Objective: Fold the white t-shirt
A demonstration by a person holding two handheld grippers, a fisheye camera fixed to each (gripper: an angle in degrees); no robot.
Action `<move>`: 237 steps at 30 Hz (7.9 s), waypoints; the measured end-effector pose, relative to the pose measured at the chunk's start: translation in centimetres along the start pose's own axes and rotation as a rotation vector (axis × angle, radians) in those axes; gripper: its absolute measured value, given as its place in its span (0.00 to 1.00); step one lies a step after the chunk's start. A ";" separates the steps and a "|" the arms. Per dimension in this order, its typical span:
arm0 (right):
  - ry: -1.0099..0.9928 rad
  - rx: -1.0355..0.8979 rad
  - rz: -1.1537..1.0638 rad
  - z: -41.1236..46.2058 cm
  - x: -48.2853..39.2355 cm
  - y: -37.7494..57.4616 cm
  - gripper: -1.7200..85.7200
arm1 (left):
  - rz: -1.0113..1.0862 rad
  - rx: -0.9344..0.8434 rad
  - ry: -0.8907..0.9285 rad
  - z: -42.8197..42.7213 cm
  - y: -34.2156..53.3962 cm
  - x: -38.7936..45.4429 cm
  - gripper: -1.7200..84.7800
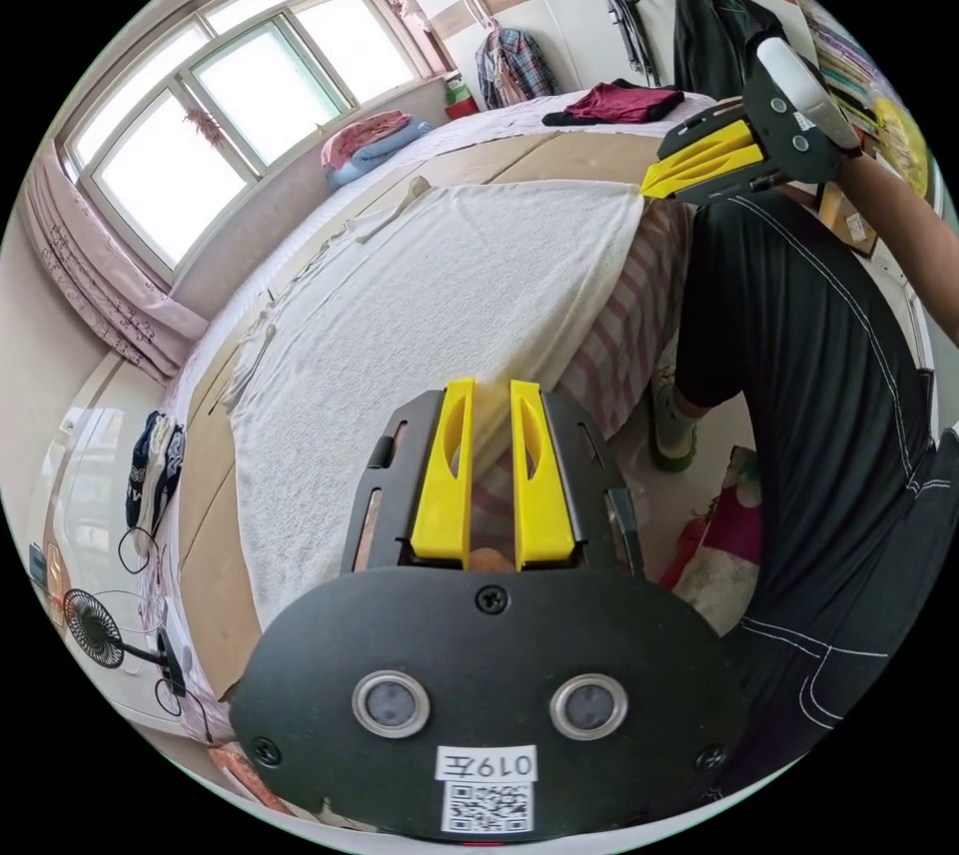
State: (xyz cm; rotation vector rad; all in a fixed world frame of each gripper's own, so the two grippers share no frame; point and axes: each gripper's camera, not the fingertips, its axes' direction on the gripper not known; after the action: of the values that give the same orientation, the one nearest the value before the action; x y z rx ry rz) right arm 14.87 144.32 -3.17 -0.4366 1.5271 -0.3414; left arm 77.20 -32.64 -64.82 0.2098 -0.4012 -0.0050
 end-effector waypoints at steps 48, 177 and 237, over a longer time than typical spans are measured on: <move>-0.793 -0.044 1.105 3.1 37.9 13.9 0.04 | -1.104 -0.019 0.257 5.5 54.6 -34.7 0.06; -1.588 0.469 0.900 8.6 68.7 21.1 0.02 | -1.149 0.266 0.848 21.2 72.4 -33.5 0.04; -1.650 0.644 1.475 31.1 94.7 8.2 0.04 | -1.390 0.229 0.959 67.9 55.8 -67.7 0.05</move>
State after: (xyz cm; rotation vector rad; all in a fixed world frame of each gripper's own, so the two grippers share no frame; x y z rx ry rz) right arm 47.54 108.26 -90.59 0.8284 -0.2041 0.6153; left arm -13.58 11.35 -18.57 0.6430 0.7655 -1.1874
